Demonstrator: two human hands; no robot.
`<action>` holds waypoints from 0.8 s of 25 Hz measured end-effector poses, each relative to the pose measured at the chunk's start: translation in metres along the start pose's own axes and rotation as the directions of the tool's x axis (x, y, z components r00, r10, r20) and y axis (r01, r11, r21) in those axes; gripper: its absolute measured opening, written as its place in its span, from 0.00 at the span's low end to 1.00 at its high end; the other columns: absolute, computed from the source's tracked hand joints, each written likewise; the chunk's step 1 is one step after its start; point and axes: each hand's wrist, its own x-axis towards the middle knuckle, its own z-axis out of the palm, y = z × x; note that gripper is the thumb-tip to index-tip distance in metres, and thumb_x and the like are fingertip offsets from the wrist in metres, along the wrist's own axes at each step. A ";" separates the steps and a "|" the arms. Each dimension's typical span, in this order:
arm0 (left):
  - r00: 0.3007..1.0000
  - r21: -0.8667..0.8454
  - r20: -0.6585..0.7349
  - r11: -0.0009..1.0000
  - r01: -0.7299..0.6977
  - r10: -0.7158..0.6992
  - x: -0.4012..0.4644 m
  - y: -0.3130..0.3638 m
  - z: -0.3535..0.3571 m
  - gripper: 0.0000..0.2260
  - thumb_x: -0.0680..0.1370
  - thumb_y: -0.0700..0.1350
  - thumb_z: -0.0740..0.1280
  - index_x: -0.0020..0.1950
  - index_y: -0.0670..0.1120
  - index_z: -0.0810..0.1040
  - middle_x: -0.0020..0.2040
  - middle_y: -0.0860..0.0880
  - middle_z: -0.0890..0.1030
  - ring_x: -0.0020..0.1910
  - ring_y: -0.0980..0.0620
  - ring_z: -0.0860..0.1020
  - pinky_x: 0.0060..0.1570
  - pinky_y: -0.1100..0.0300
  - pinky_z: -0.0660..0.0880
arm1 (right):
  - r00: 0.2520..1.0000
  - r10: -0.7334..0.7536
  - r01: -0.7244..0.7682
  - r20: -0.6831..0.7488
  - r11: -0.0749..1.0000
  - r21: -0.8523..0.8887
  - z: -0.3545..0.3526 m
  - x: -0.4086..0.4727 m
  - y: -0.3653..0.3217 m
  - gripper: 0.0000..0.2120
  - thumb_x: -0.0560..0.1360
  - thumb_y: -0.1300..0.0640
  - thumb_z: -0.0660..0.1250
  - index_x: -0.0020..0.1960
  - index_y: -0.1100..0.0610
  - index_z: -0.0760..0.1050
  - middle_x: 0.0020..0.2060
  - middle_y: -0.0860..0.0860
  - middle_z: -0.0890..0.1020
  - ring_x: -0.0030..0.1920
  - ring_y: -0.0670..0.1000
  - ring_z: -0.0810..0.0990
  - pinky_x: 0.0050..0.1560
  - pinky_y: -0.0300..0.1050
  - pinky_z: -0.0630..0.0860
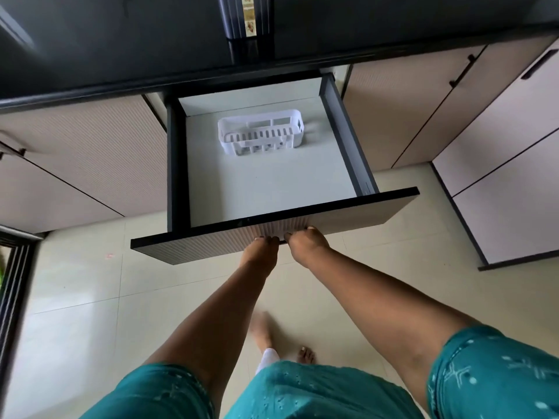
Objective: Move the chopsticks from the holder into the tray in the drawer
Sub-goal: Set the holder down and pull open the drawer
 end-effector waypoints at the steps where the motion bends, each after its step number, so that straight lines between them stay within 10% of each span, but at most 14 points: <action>1: 1.000 0.030 0.003 0.999 -0.025 0.025 -0.003 -0.001 0.002 0.12 0.78 0.39 0.55 0.58 0.41 0.73 0.58 0.38 0.76 0.54 0.38 0.77 0.48 0.49 0.75 | 1.000 0.000 0.000 -0.002 1.000 -0.020 0.001 -0.001 -0.001 0.17 0.78 0.62 0.56 0.66 0.55 0.70 0.61 0.54 0.80 0.61 0.56 0.77 0.63 0.47 0.68; 6: 0.994 0.001 0.038 0.995 -0.101 0.100 -0.015 -0.008 0.006 0.20 0.78 0.42 0.61 0.70 0.43 0.64 0.69 0.43 0.69 0.70 0.43 0.64 0.63 0.50 0.68 | 0.999 0.019 -0.023 0.033 0.993 0.117 -0.001 -0.016 -0.003 0.16 0.78 0.62 0.55 0.66 0.58 0.68 0.63 0.56 0.75 0.63 0.59 0.75 0.59 0.51 0.73; 13: 0.880 0.231 -0.341 0.937 -0.263 0.331 -0.060 0.013 -0.030 0.14 0.74 0.42 0.61 0.59 0.46 0.73 0.51 0.47 0.81 0.52 0.44 0.77 0.50 0.53 0.69 | 0.975 -0.029 0.044 -0.220 0.997 0.062 -0.029 -0.043 -0.003 0.15 0.76 0.61 0.59 0.61 0.55 0.77 0.58 0.53 0.78 0.63 0.56 0.72 0.63 0.50 0.67; 20: 0.780 0.209 -0.568 0.963 -0.170 0.261 -0.060 0.025 -0.113 0.12 0.77 0.49 0.59 0.57 0.46 0.72 0.52 0.49 0.80 0.53 0.45 0.75 0.49 0.53 0.69 | 0.869 0.039 0.100 -0.494 0.963 0.251 -0.112 -0.046 -0.001 0.09 0.75 0.53 0.61 0.43 0.57 0.76 0.43 0.55 0.81 0.47 0.59 0.80 0.40 0.45 0.68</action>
